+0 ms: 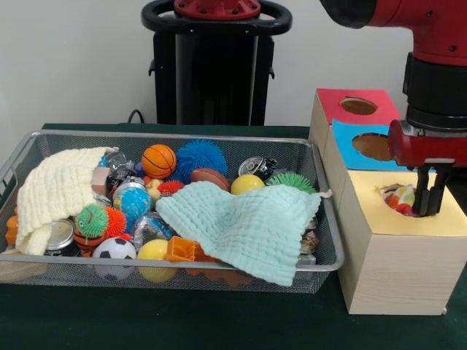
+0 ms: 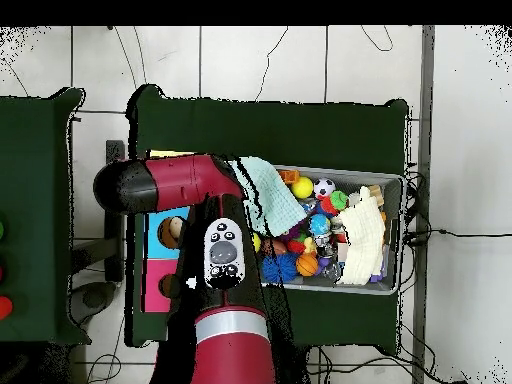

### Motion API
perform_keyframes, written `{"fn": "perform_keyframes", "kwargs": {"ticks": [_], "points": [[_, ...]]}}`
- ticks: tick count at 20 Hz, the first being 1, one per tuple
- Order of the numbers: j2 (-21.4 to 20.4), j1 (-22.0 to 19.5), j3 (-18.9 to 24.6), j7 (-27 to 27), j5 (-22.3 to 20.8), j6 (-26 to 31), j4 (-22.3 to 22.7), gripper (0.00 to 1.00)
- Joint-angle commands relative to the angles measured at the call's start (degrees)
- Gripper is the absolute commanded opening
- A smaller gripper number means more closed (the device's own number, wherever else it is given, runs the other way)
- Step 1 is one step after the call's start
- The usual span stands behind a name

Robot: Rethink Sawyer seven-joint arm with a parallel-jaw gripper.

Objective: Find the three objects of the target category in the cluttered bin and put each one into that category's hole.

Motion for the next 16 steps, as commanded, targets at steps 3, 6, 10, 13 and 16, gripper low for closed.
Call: {"fn": "perform_keyframes", "kwargs": {"ticks": [3,6,10,13,16], "points": [[3.4,-0.8,2.5,5.4,0.4,2.4,6.6,0.00],[3.5,-0.7,2.5,4.7,0.2,3.3,6.2,0.00],[3.3,-0.4,2.1,4.2,-0.3,4.4,6.2,0.00],[2.2,-0.9,1.7,3.6,-0.6,5.4,7.0,0.00],[0.4,-1.1,0.3,2.6,-1.3,7.9,6.9,0.00]]}}
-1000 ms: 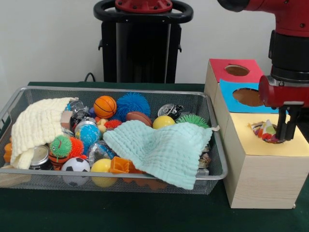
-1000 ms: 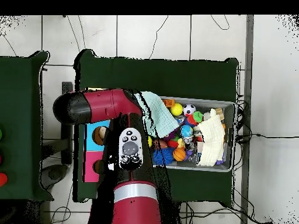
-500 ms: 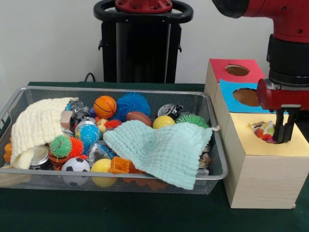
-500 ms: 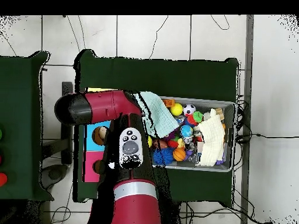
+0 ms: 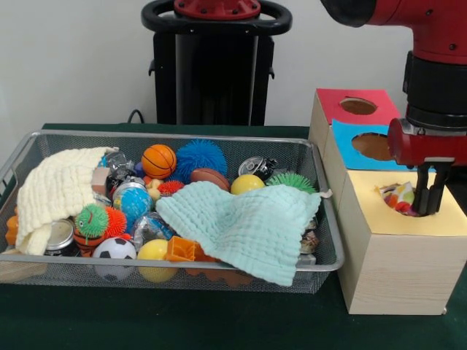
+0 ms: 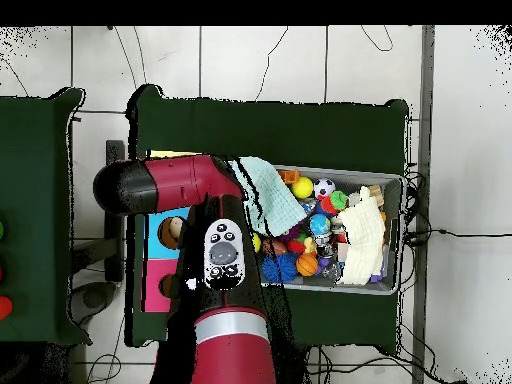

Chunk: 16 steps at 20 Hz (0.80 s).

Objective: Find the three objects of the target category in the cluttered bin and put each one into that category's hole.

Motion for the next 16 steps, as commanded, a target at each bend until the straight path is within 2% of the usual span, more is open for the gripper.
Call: {"fn": "perform_keyframes", "kwargs": {"ticks": [1,4,7,11,16], "points": [[0.5,-1.3,0.1,2.1,-1.6,8.4,6.4,0.00],[1.3,-2.3,0.4,1.0,-2.0,8.2,6.1,0.00],[3.0,-1.9,-0.4,2.4,-2.5,5.7,5.3,0.00],[1.8,-1.1,-1.2,2.1,-2.8,7.2,4.6,0.00],[4.4,-1.1,-0.6,2.5,-2.6,5.2,3.5,0.00]]}}
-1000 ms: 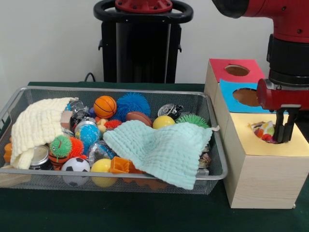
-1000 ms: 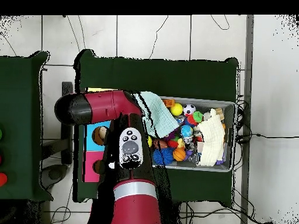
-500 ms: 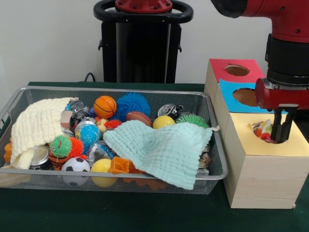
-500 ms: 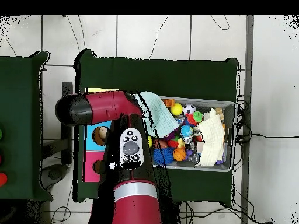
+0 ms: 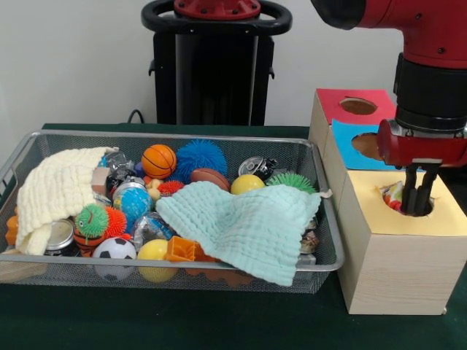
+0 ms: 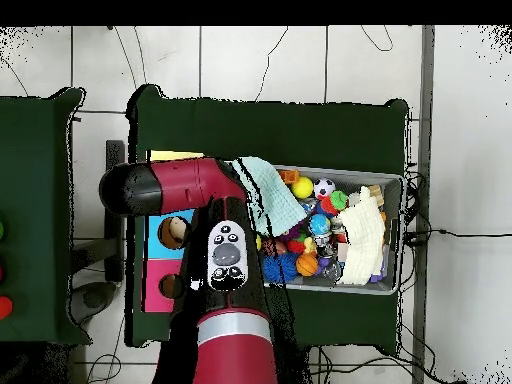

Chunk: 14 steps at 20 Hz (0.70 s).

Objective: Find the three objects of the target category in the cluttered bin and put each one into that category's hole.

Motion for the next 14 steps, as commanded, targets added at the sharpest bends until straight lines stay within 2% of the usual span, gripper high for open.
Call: {"fn": "perform_keyframes", "kwargs": {"ticks": [1,7,13,14], "points": [[4.9,-1.3,0.5,2.4,-2.4,4.7,2.6,0.00],[8.9,-2.1,1.6,3.6,-2.1,-1.3,2.2,0.00],[11.3,-3.0,1.9,4.0,-1.7,-3.5,1.3,0.00],[11.0,-2.9,1.9,4.2,-1.7,-4.0,2.3,0.00]]}}
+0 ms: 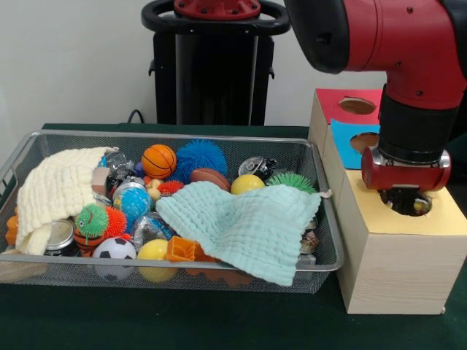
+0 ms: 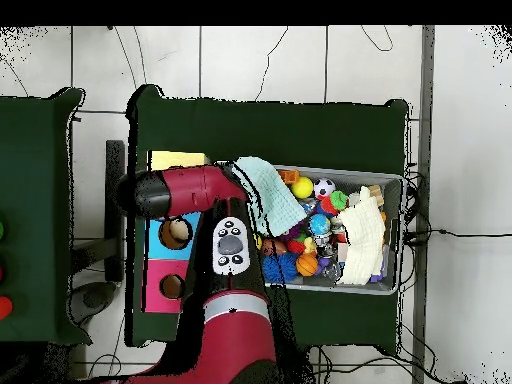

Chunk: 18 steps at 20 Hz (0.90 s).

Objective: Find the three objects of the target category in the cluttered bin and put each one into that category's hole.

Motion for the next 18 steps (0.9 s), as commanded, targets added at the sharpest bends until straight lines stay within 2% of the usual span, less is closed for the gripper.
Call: {"fn": "perform_keyframes", "kwargs": {"ticks": [1,10,15,18], "points": [[6.1,-2.8,2.0,4.0,-1.7,-3.4,2.6,0.00],[5.8,-2.3,1.8,5.0,-1.3,-3.3,3.1,0.00],[-4.0,0.6,-1.6,5.5,-1.0,5.6,5.8,0.00],[-6.5,0.9,-1.8,5.4,-0.1,8.4,5.7,0.00]]}}
